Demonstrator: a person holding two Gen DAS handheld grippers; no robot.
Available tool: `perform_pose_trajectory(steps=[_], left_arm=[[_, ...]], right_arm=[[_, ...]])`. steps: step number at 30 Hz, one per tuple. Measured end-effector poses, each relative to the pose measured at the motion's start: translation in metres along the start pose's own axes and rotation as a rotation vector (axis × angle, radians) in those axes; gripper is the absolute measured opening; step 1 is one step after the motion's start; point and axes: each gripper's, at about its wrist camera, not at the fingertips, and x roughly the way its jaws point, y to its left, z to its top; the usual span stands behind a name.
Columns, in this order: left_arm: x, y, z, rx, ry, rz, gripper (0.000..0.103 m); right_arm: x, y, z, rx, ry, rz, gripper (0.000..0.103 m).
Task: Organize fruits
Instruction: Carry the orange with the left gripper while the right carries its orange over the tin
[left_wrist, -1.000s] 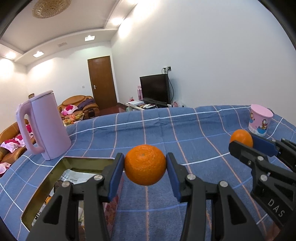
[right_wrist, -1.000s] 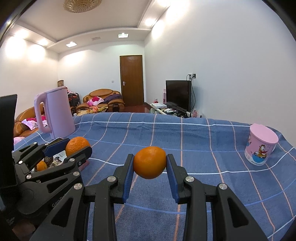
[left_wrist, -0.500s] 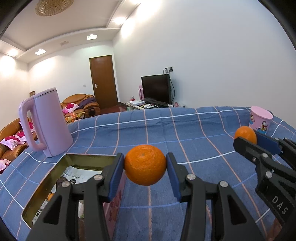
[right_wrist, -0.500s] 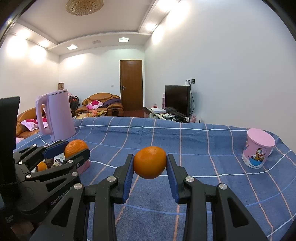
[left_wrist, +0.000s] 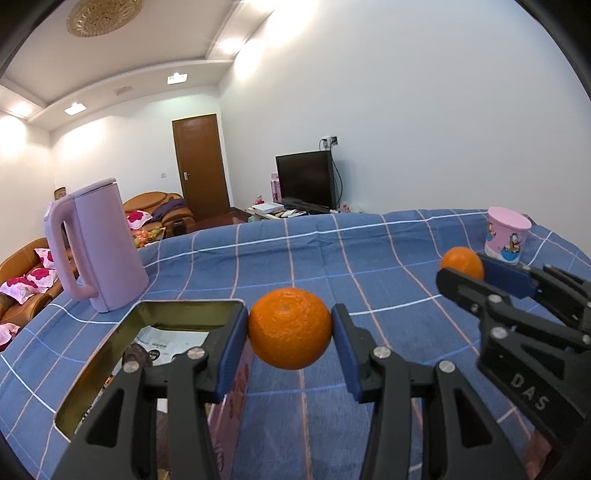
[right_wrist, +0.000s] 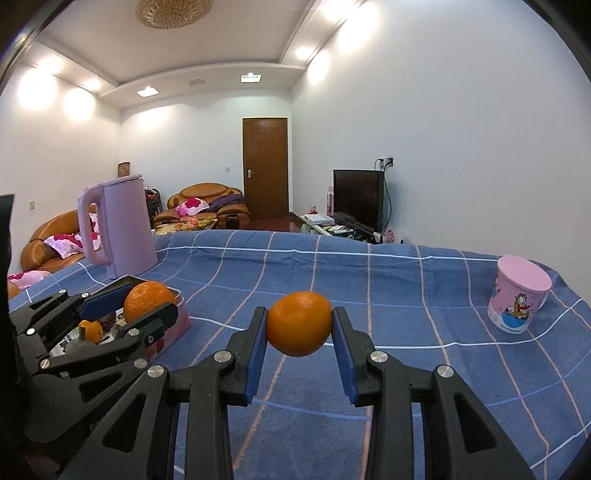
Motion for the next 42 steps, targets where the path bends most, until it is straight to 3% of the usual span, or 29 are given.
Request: perform_pose_trajectory(steps=[16, 42], left_arm=[[-0.019, 0.051, 0.000, -0.036, -0.018, 0.072, 0.048], [-0.001, 0.136, -0.010, -0.140, 0.080, 0.211, 0.048]], right_arm=[[0.016, 0.041, 0.004, 0.003, 0.051, 0.116, 0.037], [0.045, 0.121, 0.028, -0.080, 0.051, 0.261, 0.037]])
